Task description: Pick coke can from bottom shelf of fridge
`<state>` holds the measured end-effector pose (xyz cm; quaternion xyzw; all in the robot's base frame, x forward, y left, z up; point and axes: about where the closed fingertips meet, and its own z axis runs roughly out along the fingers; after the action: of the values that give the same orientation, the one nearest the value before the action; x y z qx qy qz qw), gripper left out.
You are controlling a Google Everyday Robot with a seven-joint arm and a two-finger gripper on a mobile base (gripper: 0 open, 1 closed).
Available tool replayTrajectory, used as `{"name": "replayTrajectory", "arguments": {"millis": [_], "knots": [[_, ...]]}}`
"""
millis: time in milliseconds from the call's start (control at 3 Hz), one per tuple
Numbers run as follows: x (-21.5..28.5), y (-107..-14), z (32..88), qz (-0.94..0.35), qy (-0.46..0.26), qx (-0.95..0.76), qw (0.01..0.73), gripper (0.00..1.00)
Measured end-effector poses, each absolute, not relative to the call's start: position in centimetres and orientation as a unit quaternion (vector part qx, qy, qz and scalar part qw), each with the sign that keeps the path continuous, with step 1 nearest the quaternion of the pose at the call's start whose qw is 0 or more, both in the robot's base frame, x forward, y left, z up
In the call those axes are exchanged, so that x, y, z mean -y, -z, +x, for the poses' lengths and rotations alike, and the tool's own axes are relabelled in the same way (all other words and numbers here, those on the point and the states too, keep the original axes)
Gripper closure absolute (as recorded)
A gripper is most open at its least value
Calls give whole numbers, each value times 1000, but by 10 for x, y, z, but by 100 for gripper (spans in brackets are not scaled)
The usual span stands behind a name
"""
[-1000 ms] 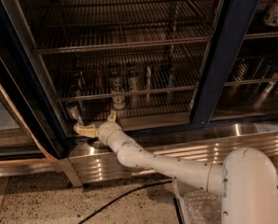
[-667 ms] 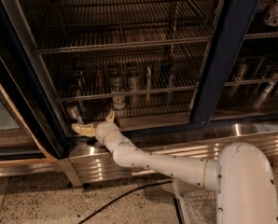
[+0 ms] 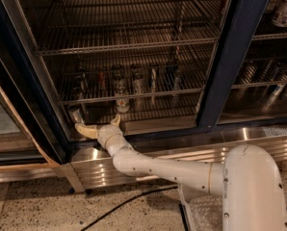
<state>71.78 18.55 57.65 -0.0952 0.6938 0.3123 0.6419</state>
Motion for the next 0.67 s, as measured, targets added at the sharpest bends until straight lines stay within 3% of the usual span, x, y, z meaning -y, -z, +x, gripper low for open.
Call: {"name": "replayTrajectory", "arguments": {"millis": [667], "knots": [[-181, -577, 719, -93, -268, -703, 652, 0]]}}
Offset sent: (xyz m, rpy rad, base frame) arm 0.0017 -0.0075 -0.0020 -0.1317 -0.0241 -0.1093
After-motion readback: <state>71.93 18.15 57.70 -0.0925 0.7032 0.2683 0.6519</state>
